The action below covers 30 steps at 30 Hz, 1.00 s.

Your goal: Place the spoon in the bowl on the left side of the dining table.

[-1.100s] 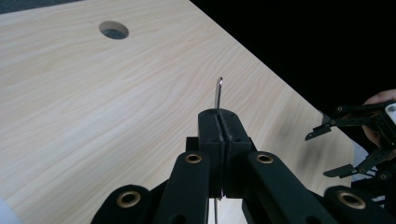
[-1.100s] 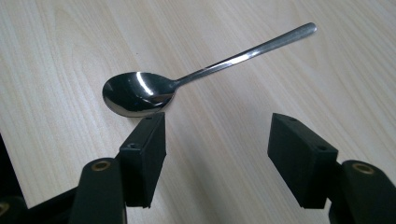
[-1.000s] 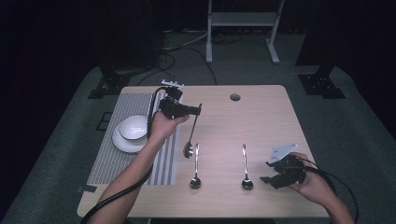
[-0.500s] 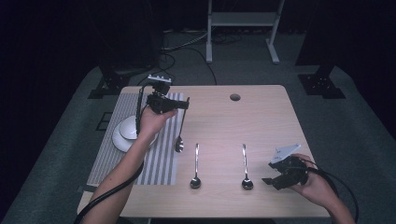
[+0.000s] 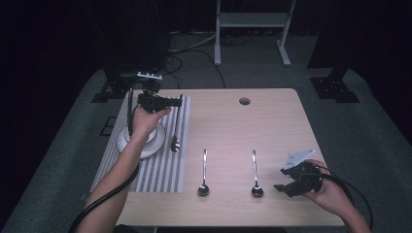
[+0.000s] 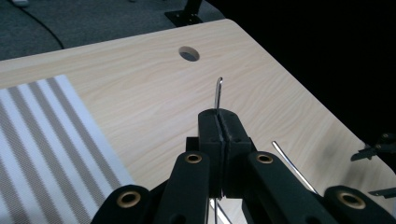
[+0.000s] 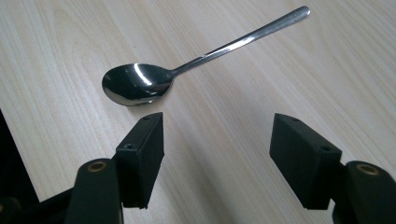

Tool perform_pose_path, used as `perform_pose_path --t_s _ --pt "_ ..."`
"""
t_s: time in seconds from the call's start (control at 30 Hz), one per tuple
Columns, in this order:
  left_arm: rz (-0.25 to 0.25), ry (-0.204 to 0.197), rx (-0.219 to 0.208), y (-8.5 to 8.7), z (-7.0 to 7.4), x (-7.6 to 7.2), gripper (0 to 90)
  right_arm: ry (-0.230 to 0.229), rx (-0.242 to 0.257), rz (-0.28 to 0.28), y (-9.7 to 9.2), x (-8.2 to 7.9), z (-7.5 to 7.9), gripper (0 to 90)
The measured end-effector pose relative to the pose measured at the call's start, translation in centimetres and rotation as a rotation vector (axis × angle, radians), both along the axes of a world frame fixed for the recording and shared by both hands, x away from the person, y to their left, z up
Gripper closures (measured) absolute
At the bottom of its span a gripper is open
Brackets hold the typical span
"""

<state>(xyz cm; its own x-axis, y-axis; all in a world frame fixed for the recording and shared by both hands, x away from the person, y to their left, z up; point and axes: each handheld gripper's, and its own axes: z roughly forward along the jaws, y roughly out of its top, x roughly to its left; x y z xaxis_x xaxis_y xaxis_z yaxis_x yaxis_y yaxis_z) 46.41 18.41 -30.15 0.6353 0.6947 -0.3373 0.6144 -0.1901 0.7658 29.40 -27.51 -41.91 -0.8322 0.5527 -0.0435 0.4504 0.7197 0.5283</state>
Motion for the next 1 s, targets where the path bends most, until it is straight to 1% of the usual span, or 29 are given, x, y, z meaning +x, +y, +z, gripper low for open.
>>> perform_pose_path --t_s 0.07,0.13,0.17,0.23,0.37,0.43,0.5,0.73,0.83,1.0 --pt "0.014 -0.003 -0.003 0.5 0.1 0.0 89.4 -0.003 -0.001 0.0 0.0 0.0 0.1 34.1" --pt "0.018 -0.007 -0.004 0.7 0.1 0.0 89.4 -0.004 0.001 -0.002 0.0 0.0 0.2 34.2" --pt "0.027 -0.009 -0.004 1.1 0.3 0.1 89.4 -0.006 0.001 -0.002 -0.1 0.0 0.2 34.2" --pt "0.036 -0.019 -0.002 1.5 0.4 0.0 89.4 -0.011 0.002 0.002 -0.1 0.1 0.3 34.2" --pt "0.056 -0.023 -0.003 2.4 0.6 0.1 89.4 -0.014 0.004 -0.001 -0.1 0.1 0.6 34.2" --pt "0.073 -0.023 -0.009 2.9 0.6 0.1 89.5 -0.017 0.005 0.0 -0.1 0.0 0.7 34.2" --pt "0.084 -0.026 -0.004 3.5 0.7 0.1 89.5 -0.018 0.006 -0.002 -0.1 0.0 0.7 34.3" --pt "0.136 -0.031 -0.008 5.4 0.9 0.4 89.4 -0.018 0.005 -0.001 -0.2 0.1 0.7 34.3" --pt "0.156 -0.038 0.003 6.1 0.8 0.5 89.5 -0.019 0.006 -0.001 -0.1 0.1 0.8 34.3" --pt "0.189 -0.034 0.014 7.0 0.6 0.7 89.4 -0.021 0.004 0.002 0.0 0.3 0.9 34.6"
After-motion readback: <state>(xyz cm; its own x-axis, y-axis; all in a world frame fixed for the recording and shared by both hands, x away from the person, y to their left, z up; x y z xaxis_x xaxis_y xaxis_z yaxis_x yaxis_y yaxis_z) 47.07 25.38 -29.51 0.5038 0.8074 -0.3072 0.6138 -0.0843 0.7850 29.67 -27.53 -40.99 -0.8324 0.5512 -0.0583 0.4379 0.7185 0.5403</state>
